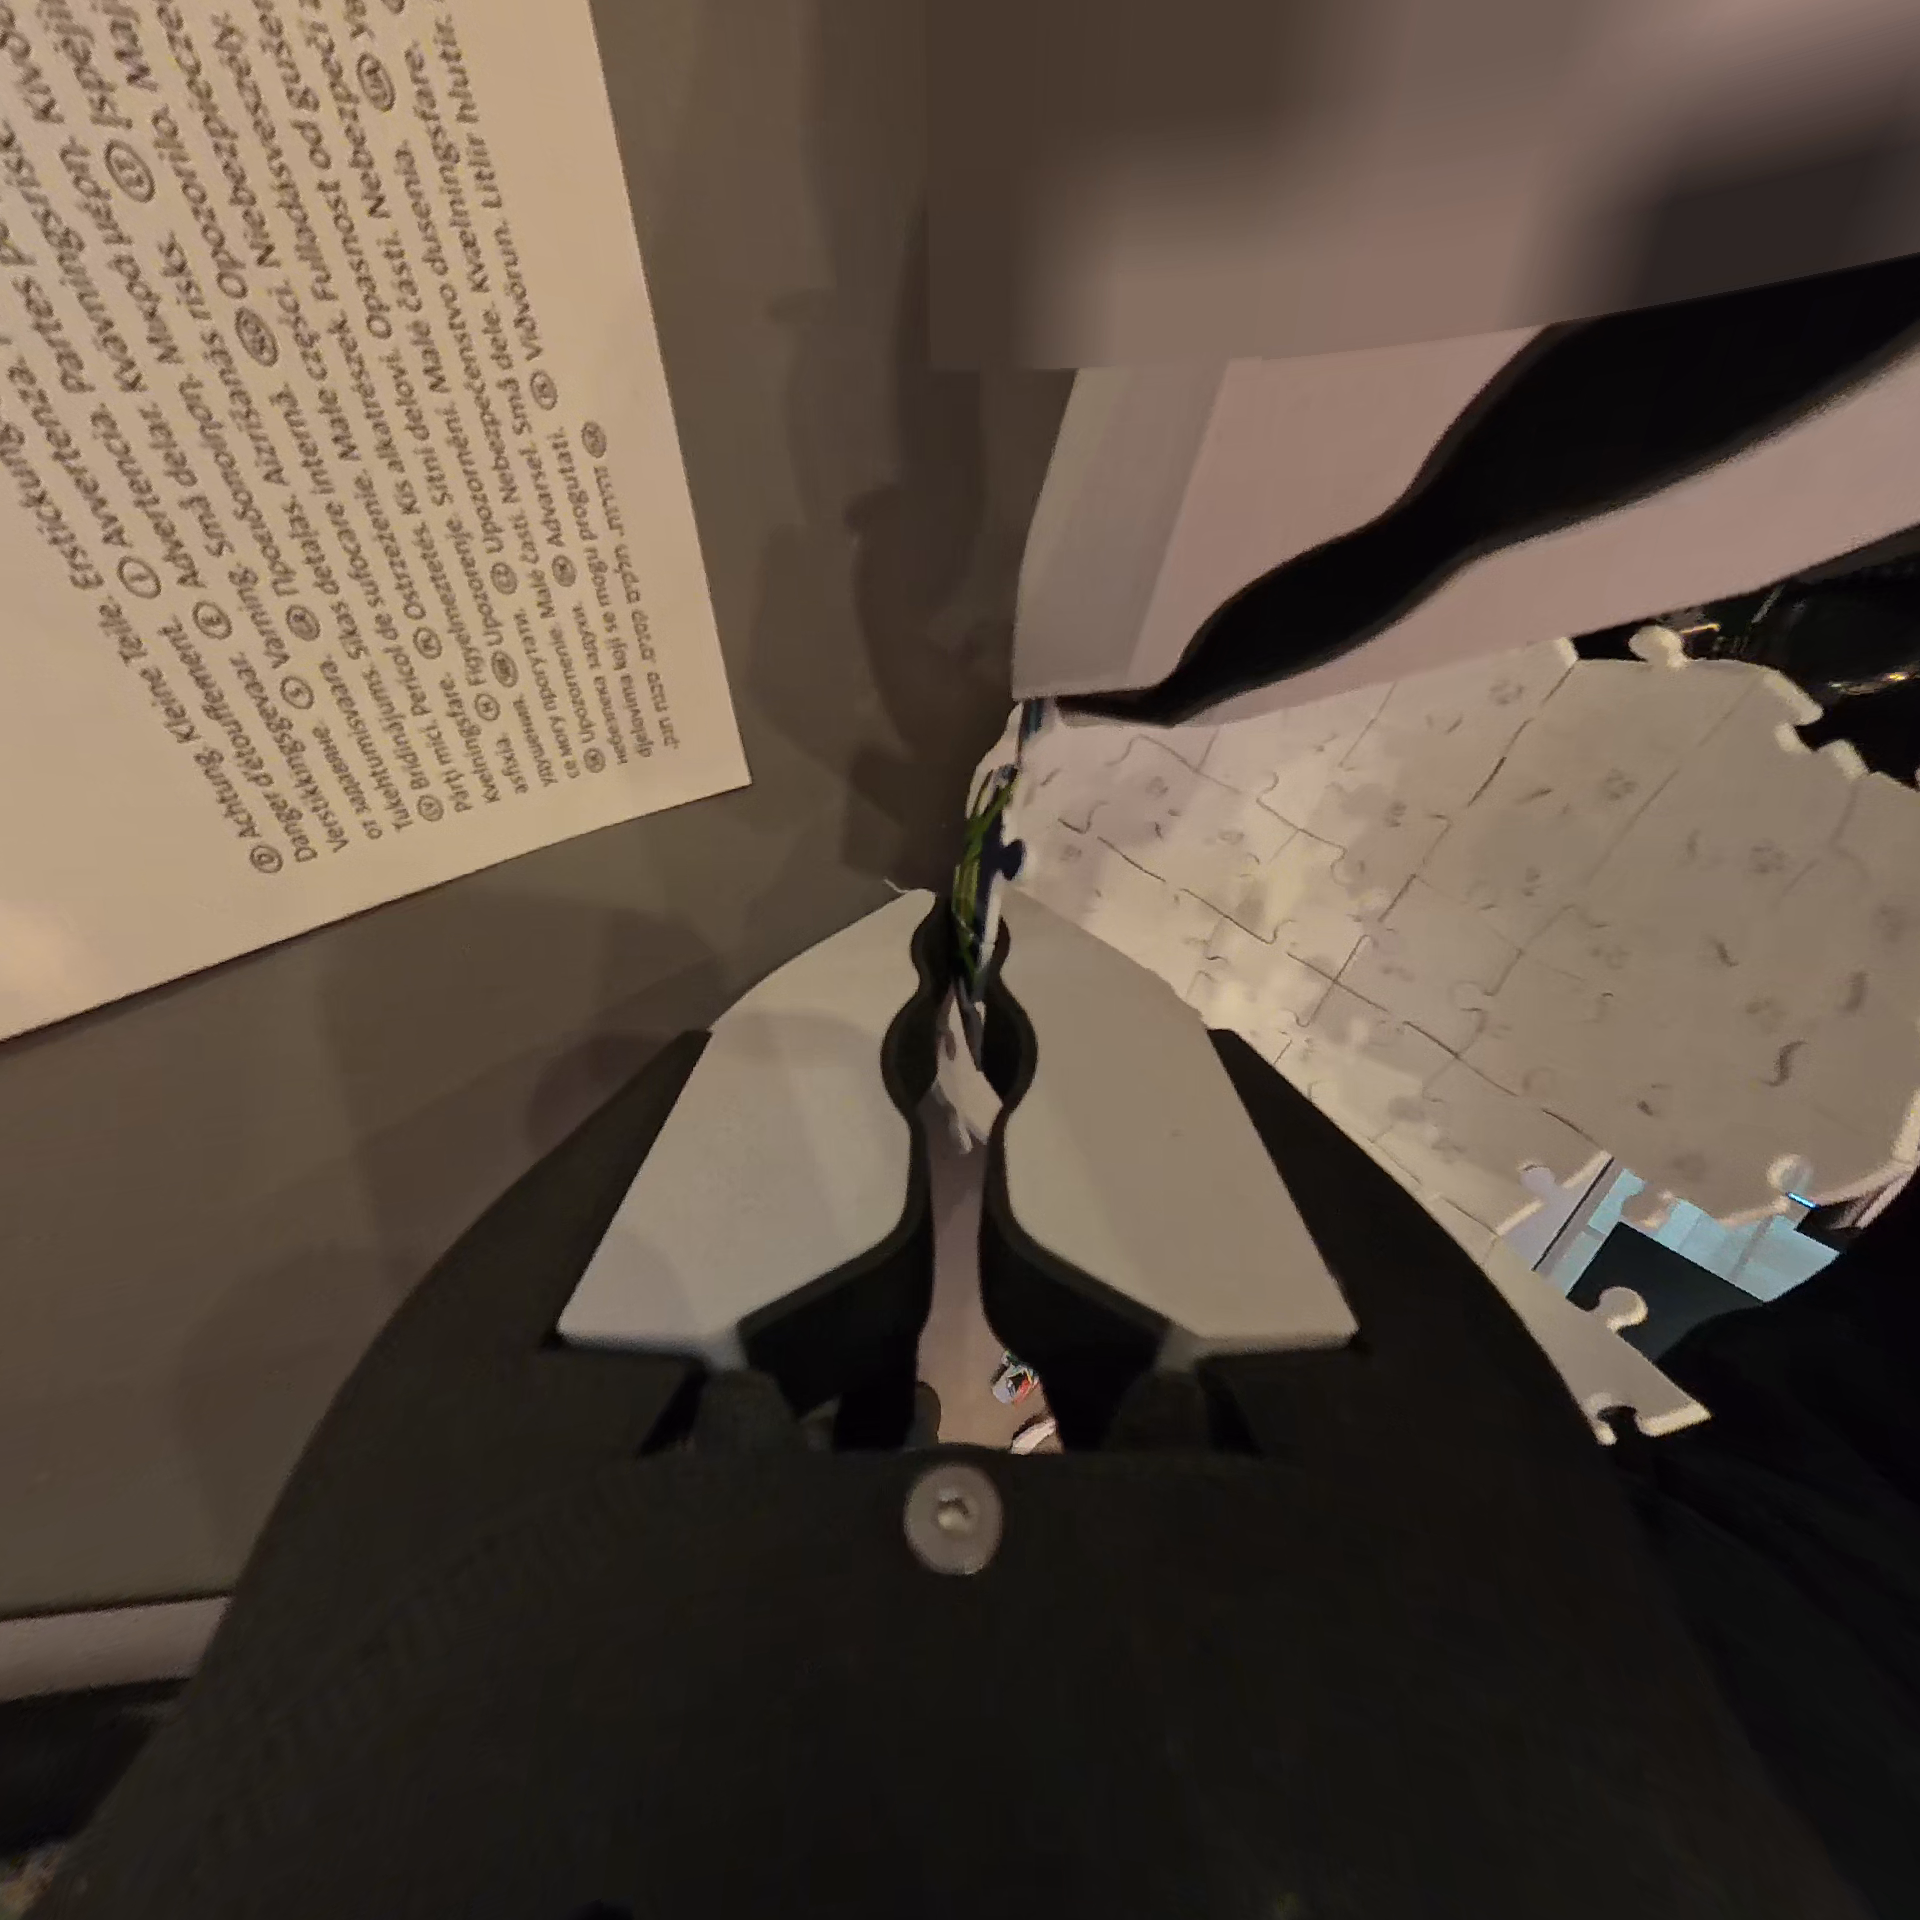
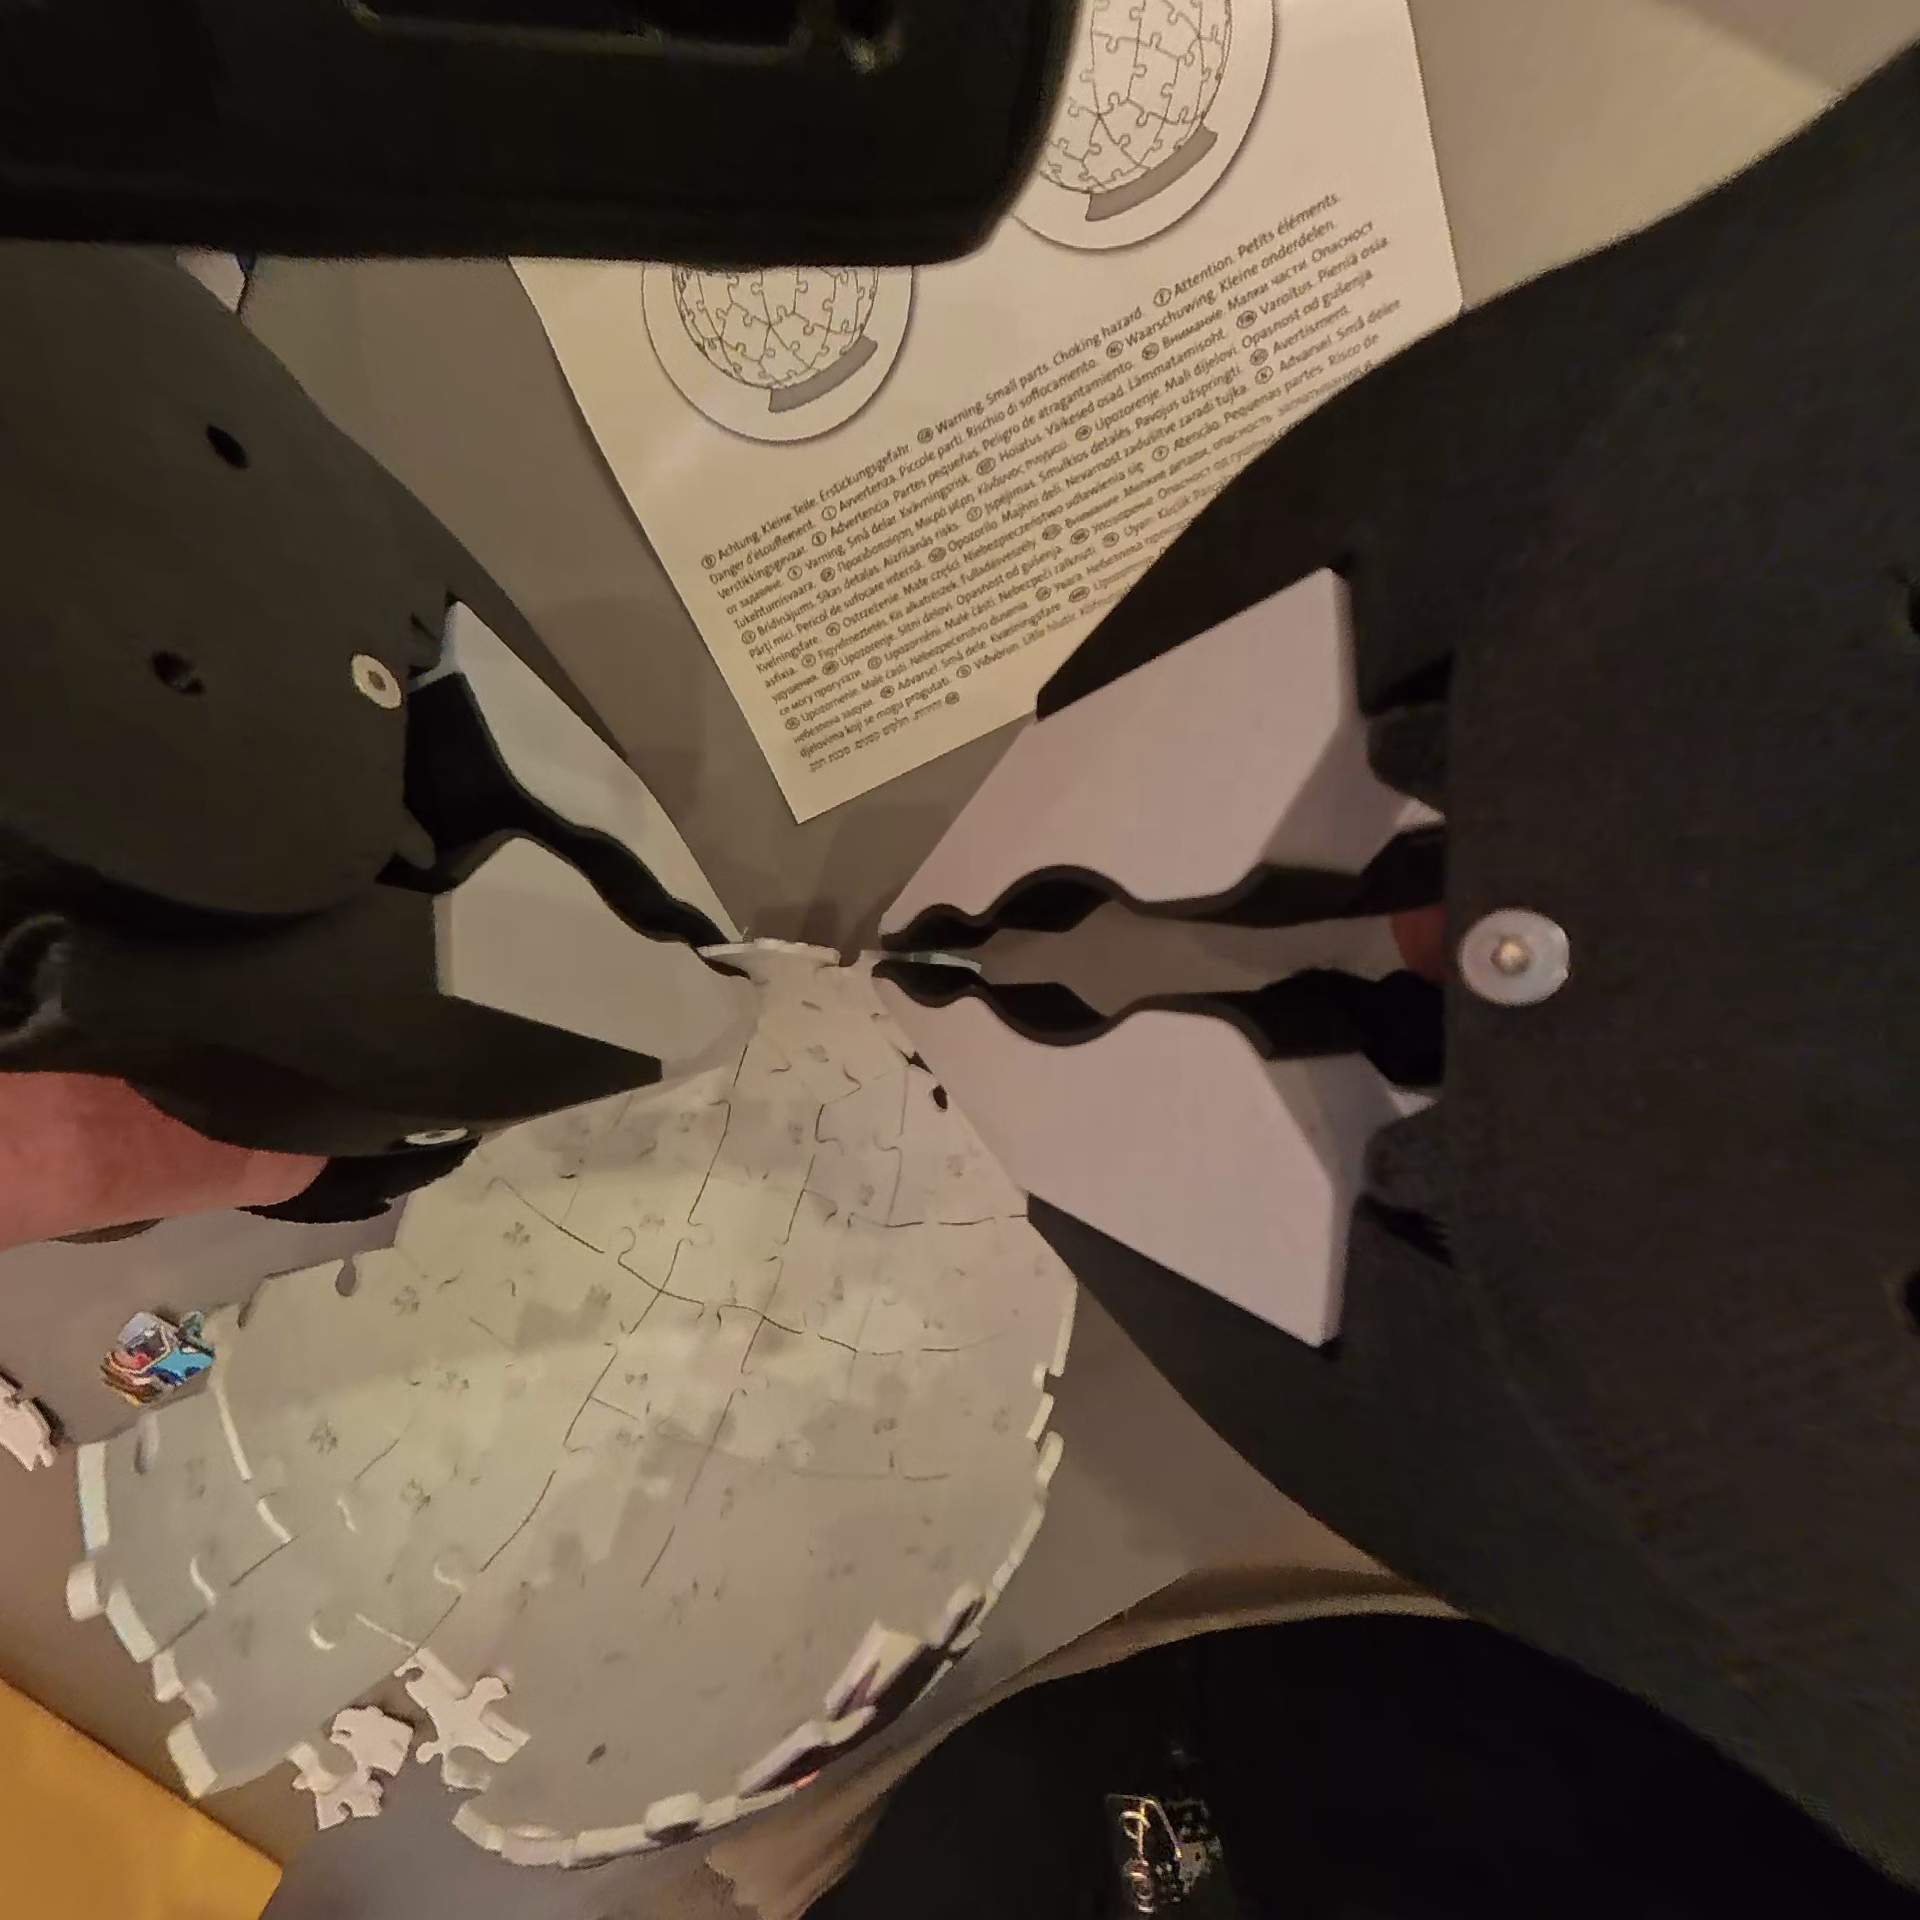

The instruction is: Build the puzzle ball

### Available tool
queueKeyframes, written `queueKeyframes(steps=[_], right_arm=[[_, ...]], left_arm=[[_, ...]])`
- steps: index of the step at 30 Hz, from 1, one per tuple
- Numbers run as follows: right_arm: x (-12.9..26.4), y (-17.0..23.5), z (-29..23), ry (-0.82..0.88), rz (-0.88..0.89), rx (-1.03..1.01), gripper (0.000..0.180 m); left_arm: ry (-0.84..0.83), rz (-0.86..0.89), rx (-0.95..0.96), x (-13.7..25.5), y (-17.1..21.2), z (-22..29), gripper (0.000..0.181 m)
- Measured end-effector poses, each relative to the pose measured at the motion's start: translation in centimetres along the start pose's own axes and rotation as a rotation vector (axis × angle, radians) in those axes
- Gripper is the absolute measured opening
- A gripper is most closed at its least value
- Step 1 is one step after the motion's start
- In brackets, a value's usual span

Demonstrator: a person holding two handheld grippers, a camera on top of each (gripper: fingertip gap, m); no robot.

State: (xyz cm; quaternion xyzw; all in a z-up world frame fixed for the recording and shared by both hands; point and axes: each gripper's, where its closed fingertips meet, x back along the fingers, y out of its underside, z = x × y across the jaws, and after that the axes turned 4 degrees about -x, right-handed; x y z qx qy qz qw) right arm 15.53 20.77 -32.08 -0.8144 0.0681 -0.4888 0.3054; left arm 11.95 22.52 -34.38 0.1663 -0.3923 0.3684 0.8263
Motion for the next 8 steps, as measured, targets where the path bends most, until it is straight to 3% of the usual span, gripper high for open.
queueKeyframes(steps=[1, 8], right_arm=[[-0.04, 0.00, 0.03, 0.004, -0.003, -0.007, 0.000], [-0.31, -0.03, 0.18, 0.024, -0.002, -0.050, 0.000]], left_arm=[[-0.001, 0.000, 0.001, -0.01, -0.01, -0.02, 0.003], [0.009, -0.006, 0.011, -0.12, 0.03, -0.06, 0.003]])
